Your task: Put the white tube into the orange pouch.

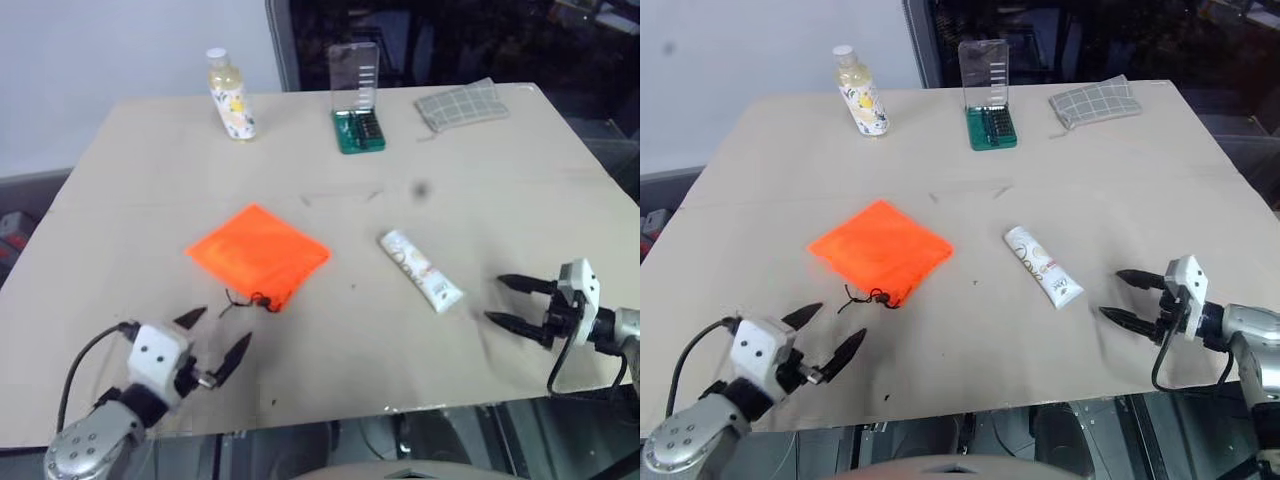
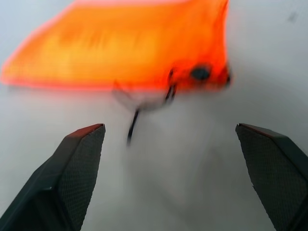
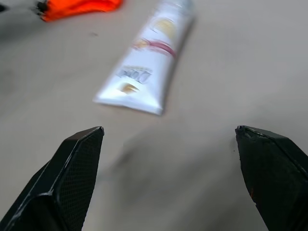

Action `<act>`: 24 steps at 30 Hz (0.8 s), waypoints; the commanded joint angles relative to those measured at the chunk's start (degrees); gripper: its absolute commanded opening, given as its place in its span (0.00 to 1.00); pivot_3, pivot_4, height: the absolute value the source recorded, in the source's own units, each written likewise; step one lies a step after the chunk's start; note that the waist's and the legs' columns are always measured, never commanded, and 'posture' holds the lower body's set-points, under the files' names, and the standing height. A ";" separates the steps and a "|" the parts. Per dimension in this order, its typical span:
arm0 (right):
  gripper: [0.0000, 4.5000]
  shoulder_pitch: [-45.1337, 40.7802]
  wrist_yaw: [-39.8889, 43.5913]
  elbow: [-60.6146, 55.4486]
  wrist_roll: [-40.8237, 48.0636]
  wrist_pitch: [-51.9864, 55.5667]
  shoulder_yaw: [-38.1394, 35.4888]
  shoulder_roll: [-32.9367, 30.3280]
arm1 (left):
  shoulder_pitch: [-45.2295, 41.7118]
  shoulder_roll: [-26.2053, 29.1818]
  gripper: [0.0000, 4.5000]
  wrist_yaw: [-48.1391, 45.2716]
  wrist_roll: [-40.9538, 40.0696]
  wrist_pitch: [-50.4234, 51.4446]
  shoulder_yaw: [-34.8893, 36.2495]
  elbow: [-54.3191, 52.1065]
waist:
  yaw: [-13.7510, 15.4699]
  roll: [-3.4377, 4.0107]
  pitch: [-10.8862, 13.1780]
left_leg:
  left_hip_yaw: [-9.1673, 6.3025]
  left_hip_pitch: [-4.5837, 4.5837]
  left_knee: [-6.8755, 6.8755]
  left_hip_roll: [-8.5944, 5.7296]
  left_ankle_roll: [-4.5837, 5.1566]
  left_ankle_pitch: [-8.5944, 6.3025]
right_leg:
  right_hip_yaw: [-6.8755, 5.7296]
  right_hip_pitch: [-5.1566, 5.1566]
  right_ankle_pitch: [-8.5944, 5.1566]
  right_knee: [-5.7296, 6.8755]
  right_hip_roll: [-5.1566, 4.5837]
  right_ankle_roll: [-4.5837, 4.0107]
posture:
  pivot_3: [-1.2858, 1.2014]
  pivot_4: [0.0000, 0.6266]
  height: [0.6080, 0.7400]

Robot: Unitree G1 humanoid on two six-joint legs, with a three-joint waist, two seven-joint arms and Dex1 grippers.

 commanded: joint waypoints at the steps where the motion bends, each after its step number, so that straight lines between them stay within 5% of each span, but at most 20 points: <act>1: 0.99 1.22 -1.36 -11.54 5.04 5.76 1.03 0.83 | -7.03 0.52 1.00 5.99 3.93 8.80 -6.00 -7.15 | 0.04 0.02 0.01 | 0.00 0.00 0.00 -0.01 0.00 0.00 | 0.00 0.00 0.00 0.01 0.00 0.00 | 0.52 0.24 1.00; 11: 0.99 2.72 -7.06 -21.58 6.60 10.08 2.08 3.77 | -24.13 1.04 1.00 17.52 29.58 19.94 -26.72 -3.21 | 0.11 -0.02 -0.01 | -0.07 -0.05 0.06 -0.10 -0.01 0.01 | -0.04 -0.01 0.02 0.02 0.04 0.03 | 0.52 0.24 1.00; 24: 0.99 6.68 -9.44 -23.64 7.05 9.45 -0.03 3.55 | -24.87 -2.02 1.00 26.51 46.54 13.34 -34.76 0.95 | 0.73 -0.03 0.00 | -0.08 -0.11 0.01 -0.08 -0.02 0.00 | -0.04 -0.09 0.02 0.03 -0.03 0.03 | 0.52 0.24 1.00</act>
